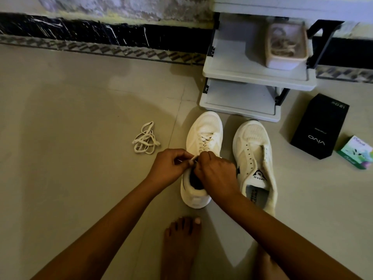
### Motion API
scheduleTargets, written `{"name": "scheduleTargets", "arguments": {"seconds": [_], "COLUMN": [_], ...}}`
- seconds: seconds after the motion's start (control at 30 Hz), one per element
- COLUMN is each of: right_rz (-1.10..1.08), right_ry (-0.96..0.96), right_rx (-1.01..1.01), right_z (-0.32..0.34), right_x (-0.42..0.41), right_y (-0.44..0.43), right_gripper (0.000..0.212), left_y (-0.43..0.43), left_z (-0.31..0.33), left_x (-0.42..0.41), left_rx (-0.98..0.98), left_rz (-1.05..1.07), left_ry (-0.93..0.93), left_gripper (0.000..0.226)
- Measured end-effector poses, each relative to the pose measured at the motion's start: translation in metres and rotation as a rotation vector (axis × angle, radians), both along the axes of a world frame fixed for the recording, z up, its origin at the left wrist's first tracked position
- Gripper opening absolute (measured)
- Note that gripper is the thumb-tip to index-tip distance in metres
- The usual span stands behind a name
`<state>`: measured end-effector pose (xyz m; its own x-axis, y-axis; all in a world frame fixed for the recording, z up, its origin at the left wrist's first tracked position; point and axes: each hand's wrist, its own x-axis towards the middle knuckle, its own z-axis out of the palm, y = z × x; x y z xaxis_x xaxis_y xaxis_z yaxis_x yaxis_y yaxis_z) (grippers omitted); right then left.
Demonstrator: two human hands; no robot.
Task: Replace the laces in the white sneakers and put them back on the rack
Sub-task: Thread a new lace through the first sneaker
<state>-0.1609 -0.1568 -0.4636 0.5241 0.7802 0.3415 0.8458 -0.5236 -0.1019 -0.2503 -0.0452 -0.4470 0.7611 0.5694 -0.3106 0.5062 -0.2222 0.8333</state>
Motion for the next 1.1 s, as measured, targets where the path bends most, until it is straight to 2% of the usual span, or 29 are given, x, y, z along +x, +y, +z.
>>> {"name": "scheduleTargets", "arguments": {"seconds": [0.13,0.6,0.73,0.83,0.93,0.97,1.0,1.1], "right_rz": [0.003,-0.006,-0.011,-0.017,-0.042,-0.025,-0.003,0.038], "right_ry": [0.004,0.149,0.177,0.222,0.145,0.163,0.191,0.301], "right_rx": [0.017,0.023,0.086,0.113,-0.046,-0.099,-0.139,-0.223], "right_z": [0.002,-0.002,-0.003,-0.001,-0.005,-0.005,-0.004,0.003], "right_x": [0.001,0.0,-0.001,-0.001,0.006,0.009,0.011,0.015], "right_y": [-0.004,-0.003,-0.004,-0.009,-0.014,-0.016,-0.017,-0.018], "right_gripper": [0.035,0.029,0.017,0.026,0.052,0.057,0.06,0.062], "left_y": [0.002,-0.003,-0.003,0.001,-0.011,-0.011,-0.006,0.015], "left_z": [0.001,0.003,0.004,0.004,0.003,0.004,0.019,0.069], "left_x": [0.0,0.006,0.006,0.009,0.01,0.013,0.018,0.029], "left_rx": [-0.045,-0.204,-0.235,-0.236,-0.046,-0.016,-0.075,-0.39], "left_rz": [0.0,0.107,0.103,0.119,0.074,0.083,0.156,0.326], "left_ry": [-0.003,-0.041,-0.042,-0.034,-0.024,-0.057,-0.126,-0.495], "left_gripper": [0.021,0.015,0.012,0.015,0.021,0.021,0.02,0.02]}}
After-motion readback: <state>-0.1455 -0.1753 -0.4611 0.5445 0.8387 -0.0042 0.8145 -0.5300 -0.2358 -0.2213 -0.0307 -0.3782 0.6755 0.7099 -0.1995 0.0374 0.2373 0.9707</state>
